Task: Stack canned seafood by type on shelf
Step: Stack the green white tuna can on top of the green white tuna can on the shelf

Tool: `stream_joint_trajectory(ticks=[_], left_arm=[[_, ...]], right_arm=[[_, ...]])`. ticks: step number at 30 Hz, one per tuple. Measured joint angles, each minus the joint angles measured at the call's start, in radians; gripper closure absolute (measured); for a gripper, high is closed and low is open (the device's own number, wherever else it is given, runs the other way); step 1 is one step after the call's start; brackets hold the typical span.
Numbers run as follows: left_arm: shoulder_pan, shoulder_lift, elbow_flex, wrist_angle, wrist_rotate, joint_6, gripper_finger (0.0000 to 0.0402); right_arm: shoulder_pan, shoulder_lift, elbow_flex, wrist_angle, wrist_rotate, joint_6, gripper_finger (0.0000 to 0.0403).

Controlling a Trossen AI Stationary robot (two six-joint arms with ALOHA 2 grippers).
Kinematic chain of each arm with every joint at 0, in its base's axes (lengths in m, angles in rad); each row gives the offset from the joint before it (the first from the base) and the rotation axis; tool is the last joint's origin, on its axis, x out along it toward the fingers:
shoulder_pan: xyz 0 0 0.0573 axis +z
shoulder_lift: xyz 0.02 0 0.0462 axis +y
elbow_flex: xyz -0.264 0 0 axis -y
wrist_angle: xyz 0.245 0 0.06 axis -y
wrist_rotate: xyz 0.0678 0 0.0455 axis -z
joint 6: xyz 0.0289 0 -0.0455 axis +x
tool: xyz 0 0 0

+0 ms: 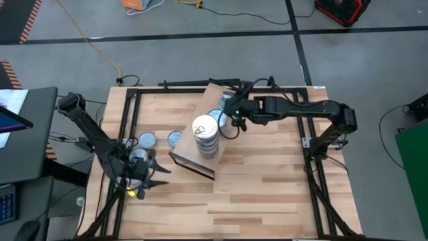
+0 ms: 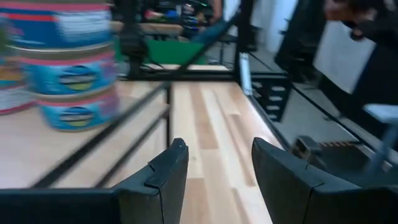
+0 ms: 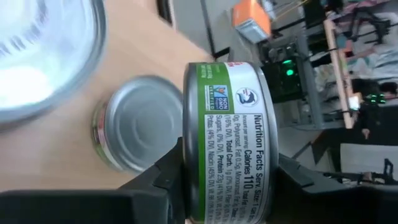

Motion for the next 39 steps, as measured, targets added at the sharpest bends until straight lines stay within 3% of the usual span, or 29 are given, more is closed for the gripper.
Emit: stream_joint_trajectory(ticks=[6, 11, 17, 29, 39], left_arm=[[0.000, -0.057, 0.000, -0.033, -0.062, 0.016, 0.0230], [0.000, -0.073, 0.000, -0.043, -0.063, 0.016, 0.0230], [0.001, -0.075, 0.000, -0.051, -0.078, 0.034, 0.0230], [0.001, -0.075, 0.000, -0.049, -0.027, -0.033, 0.0230], [0.009, -0.075, 0.000, -0.050, -0.039, -0.060, 0.0230]], right_arm=[[-0.052, 0.034, -0.027, 0.101, -0.047, -0.056, 0.0242], [-0.069, 0.043, -0.066, 0.123, -0.052, -0.067, 0.0212], [-0.065, 0.039, -0.069, 0.118, -0.104, -0.065, 0.0200], [-0.031, 0.033, -0.044, 0.002, -0.104, -0.029, 0.0193], [-0.017, 0.033, -0.017, -0.109, -0.103, 0.048, 0.0111]])
